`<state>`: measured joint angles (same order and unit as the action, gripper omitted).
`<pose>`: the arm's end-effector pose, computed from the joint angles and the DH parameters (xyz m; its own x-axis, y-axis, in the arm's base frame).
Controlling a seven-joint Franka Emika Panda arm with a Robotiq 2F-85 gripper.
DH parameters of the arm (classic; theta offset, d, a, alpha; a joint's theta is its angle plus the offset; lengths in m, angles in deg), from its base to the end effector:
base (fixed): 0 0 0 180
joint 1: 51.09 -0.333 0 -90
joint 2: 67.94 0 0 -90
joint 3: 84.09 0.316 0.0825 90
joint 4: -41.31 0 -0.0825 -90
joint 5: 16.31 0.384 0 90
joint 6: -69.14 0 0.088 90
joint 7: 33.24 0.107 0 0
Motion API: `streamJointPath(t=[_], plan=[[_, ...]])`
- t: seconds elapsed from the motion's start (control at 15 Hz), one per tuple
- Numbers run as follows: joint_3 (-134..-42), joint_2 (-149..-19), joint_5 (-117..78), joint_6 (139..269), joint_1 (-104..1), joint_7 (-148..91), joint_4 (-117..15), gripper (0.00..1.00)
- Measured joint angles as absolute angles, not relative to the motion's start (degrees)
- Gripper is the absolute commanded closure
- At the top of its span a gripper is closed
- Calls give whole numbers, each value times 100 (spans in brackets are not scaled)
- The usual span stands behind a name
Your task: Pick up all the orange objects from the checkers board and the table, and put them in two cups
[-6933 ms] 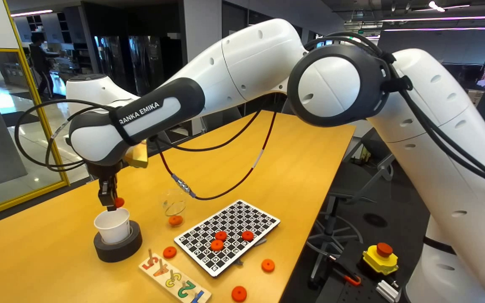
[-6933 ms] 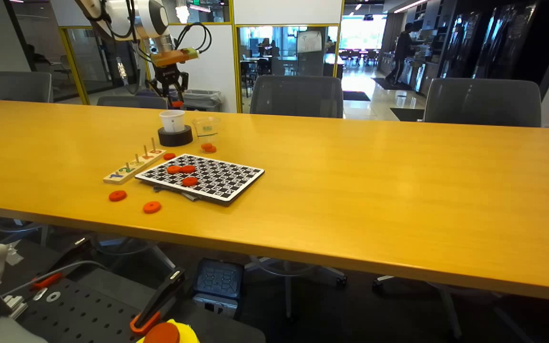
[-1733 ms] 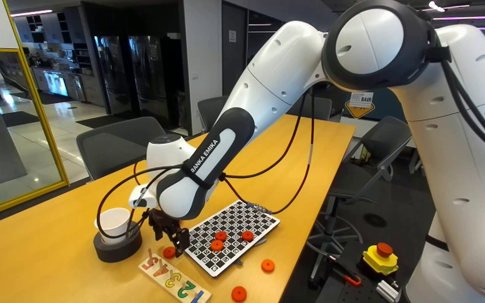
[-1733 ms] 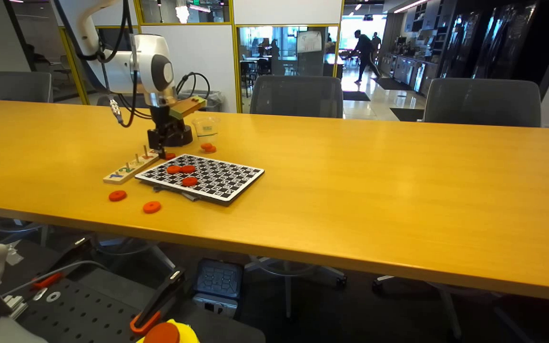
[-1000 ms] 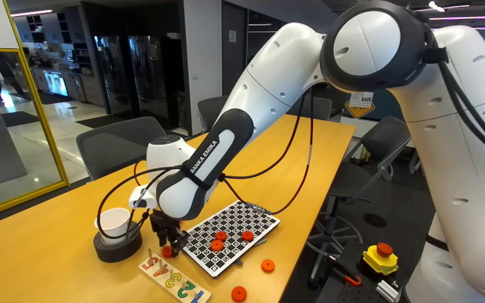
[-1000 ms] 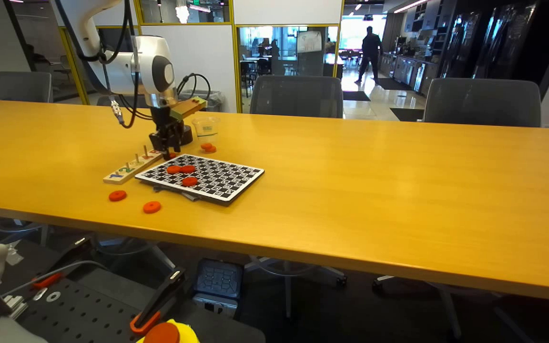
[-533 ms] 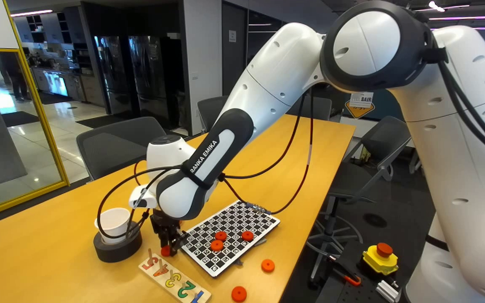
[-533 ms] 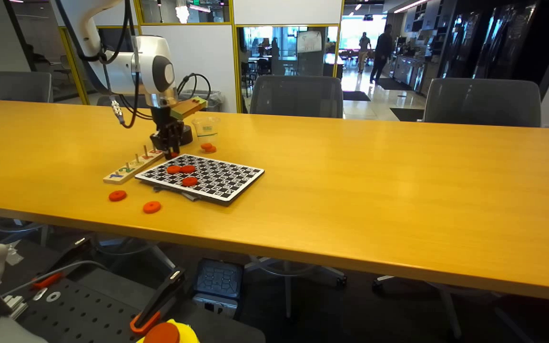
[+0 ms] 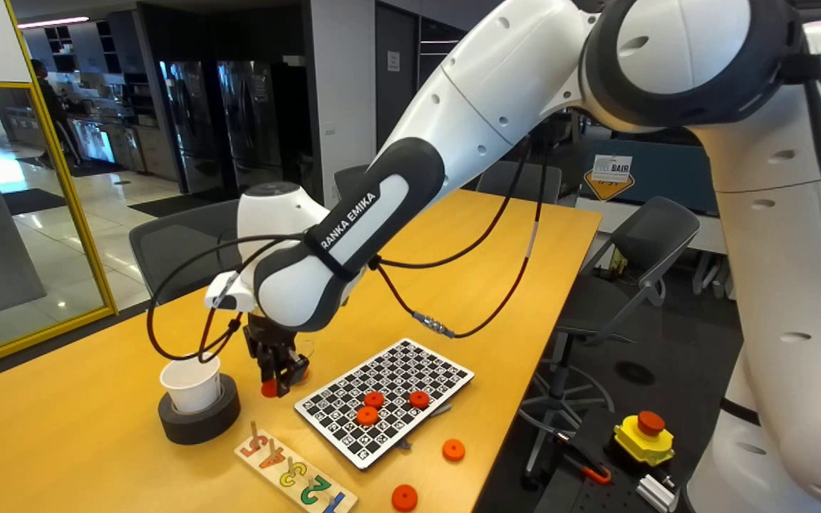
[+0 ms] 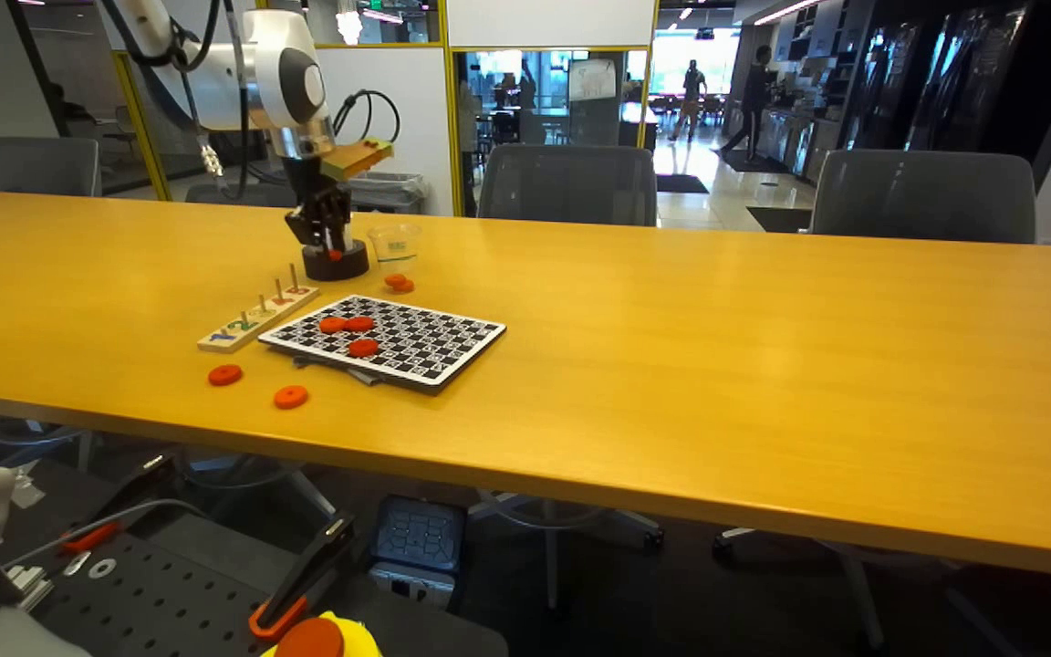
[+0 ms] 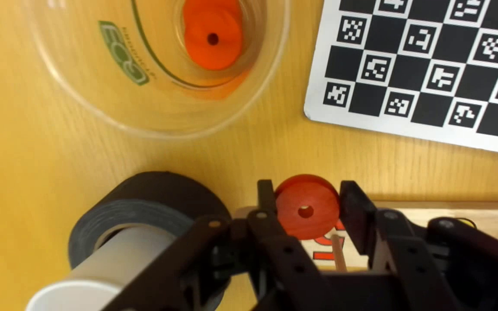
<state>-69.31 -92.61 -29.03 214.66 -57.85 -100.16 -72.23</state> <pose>0.5839 0.2256 0.2678 -0.1178 0.9929 0.0162 0.9820 0.1141 0.1504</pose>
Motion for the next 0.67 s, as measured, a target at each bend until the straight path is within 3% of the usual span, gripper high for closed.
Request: streamJointPath(t=[0.67], plan=[[-6930, -8540, -2996, 20777, -6150, -9841, -6794, 79]])
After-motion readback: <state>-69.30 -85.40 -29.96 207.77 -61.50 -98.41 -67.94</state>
